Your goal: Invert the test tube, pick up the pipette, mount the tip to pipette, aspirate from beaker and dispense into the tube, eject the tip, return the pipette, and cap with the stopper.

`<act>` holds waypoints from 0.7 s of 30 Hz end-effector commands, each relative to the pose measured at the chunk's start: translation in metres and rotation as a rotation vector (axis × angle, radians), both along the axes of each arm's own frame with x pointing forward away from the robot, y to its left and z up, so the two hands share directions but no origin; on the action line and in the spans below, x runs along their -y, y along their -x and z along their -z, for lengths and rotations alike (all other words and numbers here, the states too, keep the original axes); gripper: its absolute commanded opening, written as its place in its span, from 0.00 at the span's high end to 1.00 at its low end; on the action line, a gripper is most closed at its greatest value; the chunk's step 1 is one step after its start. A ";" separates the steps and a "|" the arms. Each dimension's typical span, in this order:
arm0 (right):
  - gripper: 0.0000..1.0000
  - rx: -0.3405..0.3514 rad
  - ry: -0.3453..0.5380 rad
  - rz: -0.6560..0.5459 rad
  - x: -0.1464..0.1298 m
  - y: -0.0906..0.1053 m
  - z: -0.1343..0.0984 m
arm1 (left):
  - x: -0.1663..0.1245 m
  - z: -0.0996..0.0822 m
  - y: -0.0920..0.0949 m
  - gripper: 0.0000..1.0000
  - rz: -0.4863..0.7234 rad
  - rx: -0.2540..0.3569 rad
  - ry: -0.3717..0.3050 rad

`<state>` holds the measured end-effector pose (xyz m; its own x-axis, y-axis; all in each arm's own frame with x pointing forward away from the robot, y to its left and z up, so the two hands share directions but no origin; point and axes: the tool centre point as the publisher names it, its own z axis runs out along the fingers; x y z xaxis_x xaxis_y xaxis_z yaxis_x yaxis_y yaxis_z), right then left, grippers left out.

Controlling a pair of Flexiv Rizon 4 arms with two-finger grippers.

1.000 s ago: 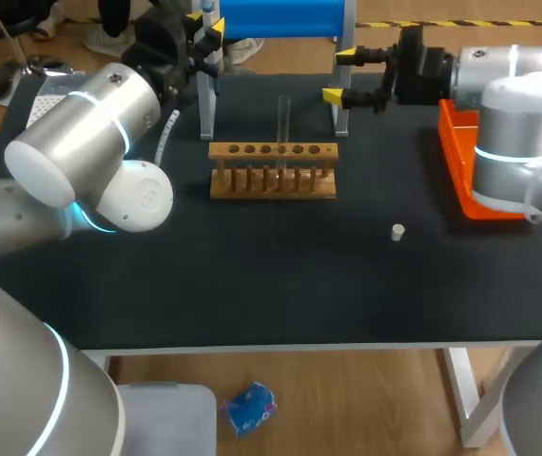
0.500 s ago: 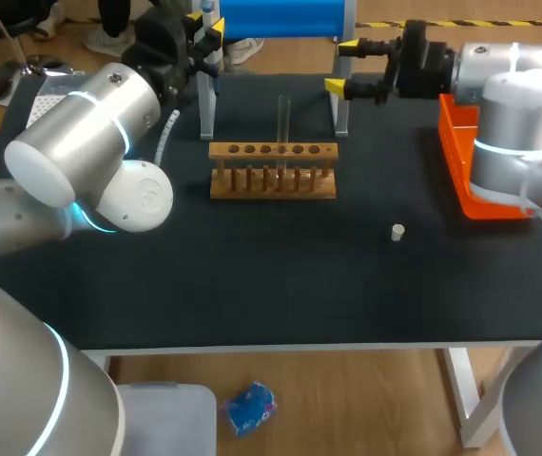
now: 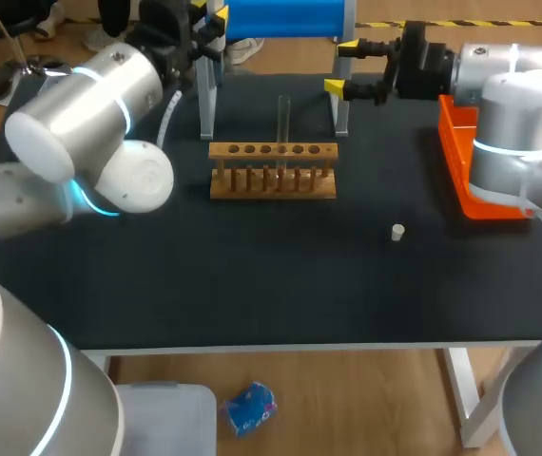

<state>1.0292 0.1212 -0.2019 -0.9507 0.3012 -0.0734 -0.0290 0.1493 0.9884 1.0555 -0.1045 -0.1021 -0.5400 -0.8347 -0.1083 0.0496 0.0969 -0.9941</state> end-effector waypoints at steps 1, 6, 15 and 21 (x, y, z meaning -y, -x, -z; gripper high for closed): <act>0.00 0.001 0.000 0.001 0.000 0.000 0.000 | 0.005 -0.007 -0.019 1.00 0.141 -0.057 -0.022; 0.00 0.001 0.000 0.001 0.000 0.000 0.000 | 0.011 -0.004 -0.033 1.00 0.133 -0.138 -0.056; 0.00 0.001 0.000 0.001 0.000 0.000 0.000 | 0.013 0.002 -0.051 1.00 0.107 -0.183 -0.064; 0.00 0.001 0.000 0.001 0.000 0.000 0.000 | 0.013 0.002 -0.051 1.00 0.107 -0.183 -0.064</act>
